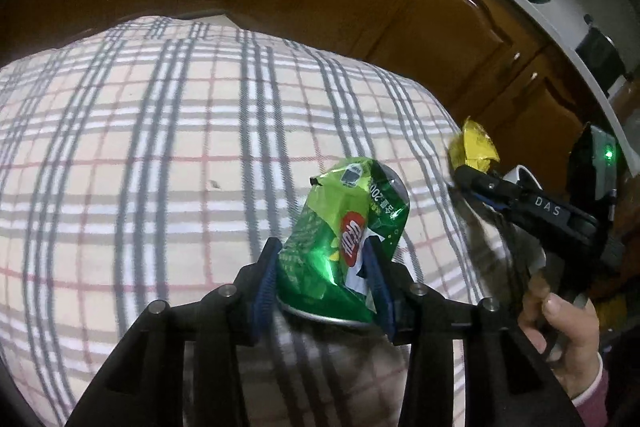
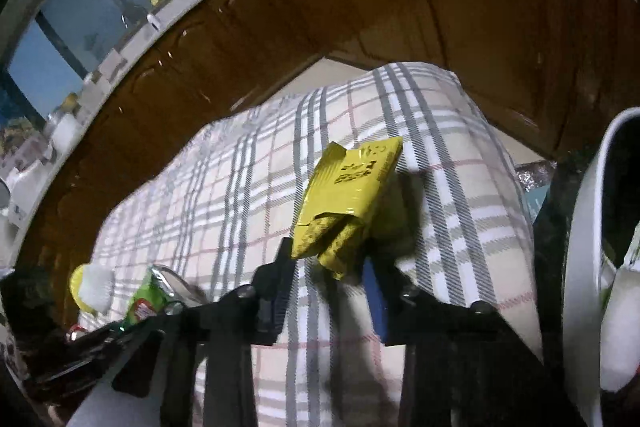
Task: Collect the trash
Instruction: 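Carry both items over the bin and open both tools to drop them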
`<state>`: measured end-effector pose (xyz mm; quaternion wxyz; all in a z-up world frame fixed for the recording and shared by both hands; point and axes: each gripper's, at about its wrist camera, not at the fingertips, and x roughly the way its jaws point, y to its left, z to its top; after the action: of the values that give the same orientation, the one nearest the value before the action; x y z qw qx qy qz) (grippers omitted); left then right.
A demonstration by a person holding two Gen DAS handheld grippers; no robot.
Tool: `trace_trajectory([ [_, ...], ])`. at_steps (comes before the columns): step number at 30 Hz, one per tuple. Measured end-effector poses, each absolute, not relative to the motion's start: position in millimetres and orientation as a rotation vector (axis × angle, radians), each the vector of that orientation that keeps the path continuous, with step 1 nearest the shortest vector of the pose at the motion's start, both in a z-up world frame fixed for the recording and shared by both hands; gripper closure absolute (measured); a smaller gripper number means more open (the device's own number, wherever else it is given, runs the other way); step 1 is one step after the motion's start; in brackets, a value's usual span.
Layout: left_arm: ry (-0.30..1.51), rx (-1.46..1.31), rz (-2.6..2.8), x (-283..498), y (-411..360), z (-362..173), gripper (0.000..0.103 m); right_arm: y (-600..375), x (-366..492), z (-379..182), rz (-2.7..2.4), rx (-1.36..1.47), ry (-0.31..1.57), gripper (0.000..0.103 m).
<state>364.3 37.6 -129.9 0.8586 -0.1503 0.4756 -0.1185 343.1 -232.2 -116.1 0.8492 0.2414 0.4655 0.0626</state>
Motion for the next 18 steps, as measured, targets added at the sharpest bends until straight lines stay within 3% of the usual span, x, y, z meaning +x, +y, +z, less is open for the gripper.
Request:
trace_trajectory([
  [2,0.989,-0.309,-0.255,362,34,-129,0.062,-234,336,-112,0.124,0.503,0.969,0.087],
  [18,0.904,-0.197,-0.320,316,-1,-95,0.065,-228,245,-62,0.194,0.454,0.885,0.088],
])
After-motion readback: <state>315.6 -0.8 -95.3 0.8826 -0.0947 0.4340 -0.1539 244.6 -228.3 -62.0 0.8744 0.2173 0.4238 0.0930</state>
